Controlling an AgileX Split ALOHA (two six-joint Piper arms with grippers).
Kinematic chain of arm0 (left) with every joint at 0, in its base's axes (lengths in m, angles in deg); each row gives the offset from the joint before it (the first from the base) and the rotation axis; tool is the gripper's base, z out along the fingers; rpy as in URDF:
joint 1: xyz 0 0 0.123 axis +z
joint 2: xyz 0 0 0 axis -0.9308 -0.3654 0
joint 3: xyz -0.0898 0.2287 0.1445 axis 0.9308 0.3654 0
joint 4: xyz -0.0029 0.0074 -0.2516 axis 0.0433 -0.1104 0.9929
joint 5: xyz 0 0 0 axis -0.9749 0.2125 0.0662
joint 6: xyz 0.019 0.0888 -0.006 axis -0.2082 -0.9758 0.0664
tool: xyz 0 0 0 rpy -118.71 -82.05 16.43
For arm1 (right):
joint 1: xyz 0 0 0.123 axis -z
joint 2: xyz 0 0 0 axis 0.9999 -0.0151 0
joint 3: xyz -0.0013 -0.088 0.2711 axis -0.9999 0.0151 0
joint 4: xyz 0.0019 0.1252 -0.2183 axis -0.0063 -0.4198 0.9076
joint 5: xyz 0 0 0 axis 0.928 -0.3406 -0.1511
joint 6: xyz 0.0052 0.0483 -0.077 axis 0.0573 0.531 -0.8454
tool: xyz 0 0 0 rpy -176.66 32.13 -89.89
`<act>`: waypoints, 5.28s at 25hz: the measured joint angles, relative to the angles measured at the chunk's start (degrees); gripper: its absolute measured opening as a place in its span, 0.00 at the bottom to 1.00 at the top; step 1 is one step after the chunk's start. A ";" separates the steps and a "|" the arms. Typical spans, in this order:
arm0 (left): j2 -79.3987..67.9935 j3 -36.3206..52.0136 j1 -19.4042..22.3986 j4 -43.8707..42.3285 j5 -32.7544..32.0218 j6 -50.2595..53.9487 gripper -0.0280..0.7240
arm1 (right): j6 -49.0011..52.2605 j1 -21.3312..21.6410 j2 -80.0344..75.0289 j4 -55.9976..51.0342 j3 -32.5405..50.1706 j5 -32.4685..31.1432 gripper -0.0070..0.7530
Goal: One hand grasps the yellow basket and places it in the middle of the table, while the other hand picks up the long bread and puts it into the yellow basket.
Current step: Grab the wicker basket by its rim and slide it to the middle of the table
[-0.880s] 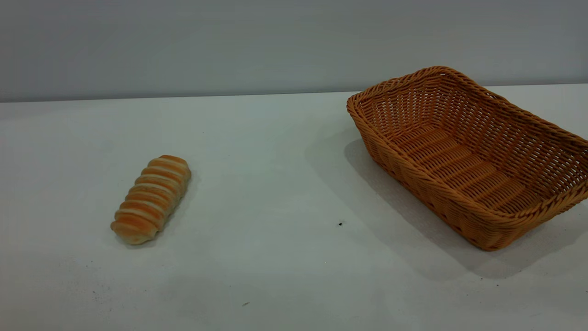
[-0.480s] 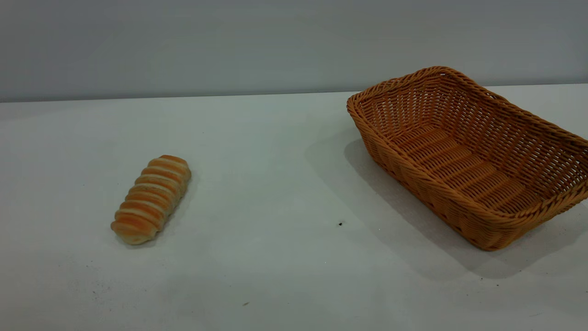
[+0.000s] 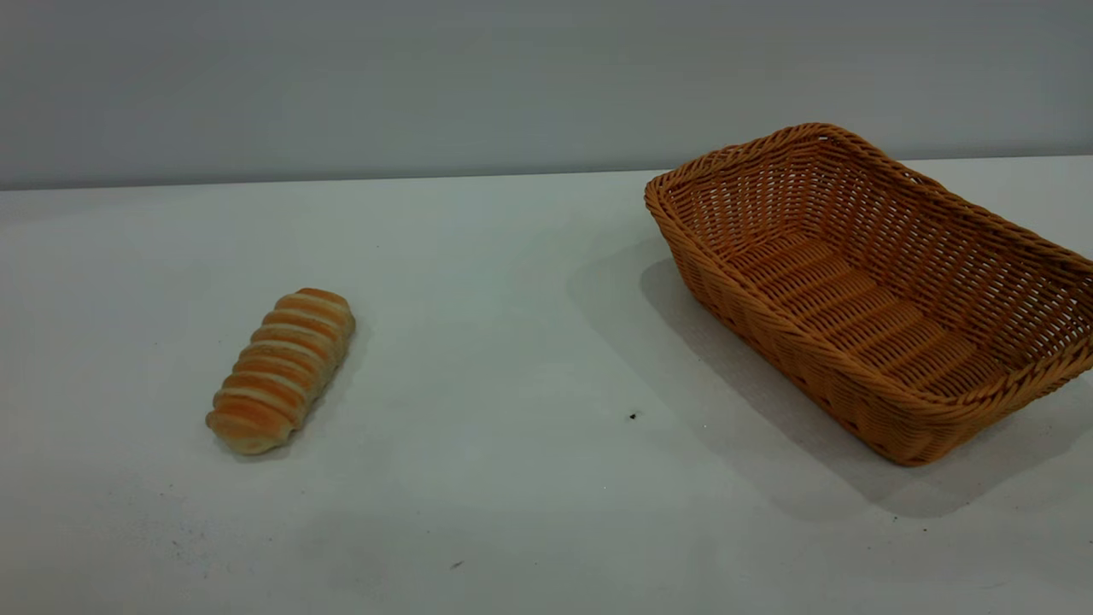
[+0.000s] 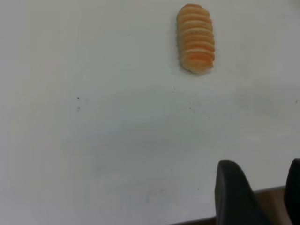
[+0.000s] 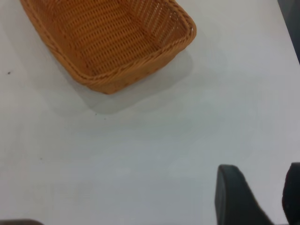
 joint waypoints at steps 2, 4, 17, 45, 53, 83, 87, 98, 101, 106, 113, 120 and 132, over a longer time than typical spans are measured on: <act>0.00 0.00 0.00 0.00 0.00 0.00 0.49 | 0.00 0.00 0.00 0.00 0.00 0.00 0.32; 0.00 0.00 0.00 0.00 0.00 0.00 0.49 | 0.00 0.00 0.00 0.00 0.00 0.00 0.32; 0.00 0.00 -1.38 0.05 0.00 0.00 0.49 | 0.00 0.00 0.00 0.00 0.00 0.00 0.32; 0.00 0.00 -1.38 0.05 0.00 0.00 0.49 | 0.00 0.00 0.00 0.00 0.00 0.00 0.32; 0.00 0.00 -1.38 0.05 0.00 0.00 0.49 | 0.00 0.00 0.00 0.00 0.00 0.00 0.32; -17.66 -1.39 -1.42 7.97 24.85 -1.08 0.49 | 0.30 0.00 -6.14 -0.17 -0.96 10.06 0.33; -24.39 -1.39 -1.42 10.84 34.35 -6.06 0.49 | 0.87 0.00 -9.61 -0.12 -0.96 21.14 0.39; -46.02 -1.96 -1.42 13.51 49.86 -14.25 0.53 | 9.02 0.00 -32.06 -0.12 -0.96 33.82 0.75; -53.25 -5.66 -1.42 13.51 52.17 -14.78 0.58 | 11.01 0.00 -38.13 -0.12 -0.96 35.96 0.75; -65.56 -16.50 -1.42 13.51 52.42 -18.92 0.63 | 15.54 0.00 -48.05 -0.12 -0.96 37.83 0.76; -79.78 -26.46 -6.67 13.51 53.61 -25.77 0.63 | 21.00 0.00 -58.70 -0.12 -0.96 42.33 0.76; -88.87 -31.40 -10.44 13.51 56.37 -31.52 0.63 | 23.92 0.00 -67.35 -0.57 -1.30 46.90 0.76; -92.86 -36.88 -10.53 13.51 59.69 -32.69 0.63 | 24.18 0.00 -78.27 -12.03 -1.54 55.18 0.76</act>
